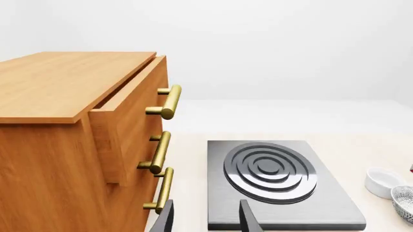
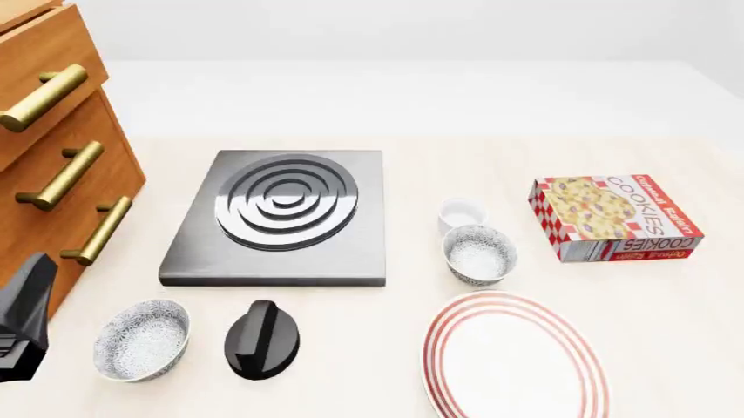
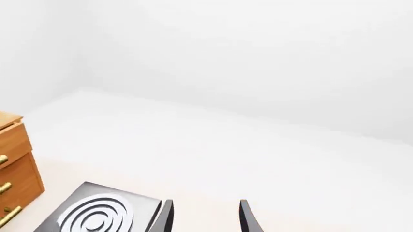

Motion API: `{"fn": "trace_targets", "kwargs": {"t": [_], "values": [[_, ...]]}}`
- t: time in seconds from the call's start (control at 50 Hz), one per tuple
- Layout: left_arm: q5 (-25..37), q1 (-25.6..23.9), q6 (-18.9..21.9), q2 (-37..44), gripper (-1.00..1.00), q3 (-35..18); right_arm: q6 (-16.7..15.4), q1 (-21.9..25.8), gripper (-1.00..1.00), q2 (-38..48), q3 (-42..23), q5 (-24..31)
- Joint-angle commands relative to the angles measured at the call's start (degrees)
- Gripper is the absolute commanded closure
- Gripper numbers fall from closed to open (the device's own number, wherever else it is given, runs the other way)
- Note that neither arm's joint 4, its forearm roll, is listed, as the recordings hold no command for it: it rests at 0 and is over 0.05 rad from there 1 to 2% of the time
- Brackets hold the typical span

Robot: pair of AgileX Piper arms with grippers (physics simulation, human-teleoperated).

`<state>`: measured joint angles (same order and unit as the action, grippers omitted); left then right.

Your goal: Pick the akita bowl between the plate and the ramekin and place it on the plate.

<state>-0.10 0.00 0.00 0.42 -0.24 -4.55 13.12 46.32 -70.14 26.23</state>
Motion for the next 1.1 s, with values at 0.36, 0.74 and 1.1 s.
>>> {"fn": "trace_targets", "kwargs": {"t": [0.36, 0.74, 1.1], "values": [[0.00, 0.00, 0.00, 0.00, -1.00, 0.00, 0.94, -2.47, -1.00, 18.78, -20.57, 17.49], [0.00, 0.00, 0.00, 0.00, -1.00, 0.00, 1.99, -4.63, -1.00, 24.78, -18.96, 20.08], [0.00, 0.00, 0.00, 0.00, -1.00, 0.00, 1.97, -6.59, -1.00, 25.56, -10.92, 16.18]]}}
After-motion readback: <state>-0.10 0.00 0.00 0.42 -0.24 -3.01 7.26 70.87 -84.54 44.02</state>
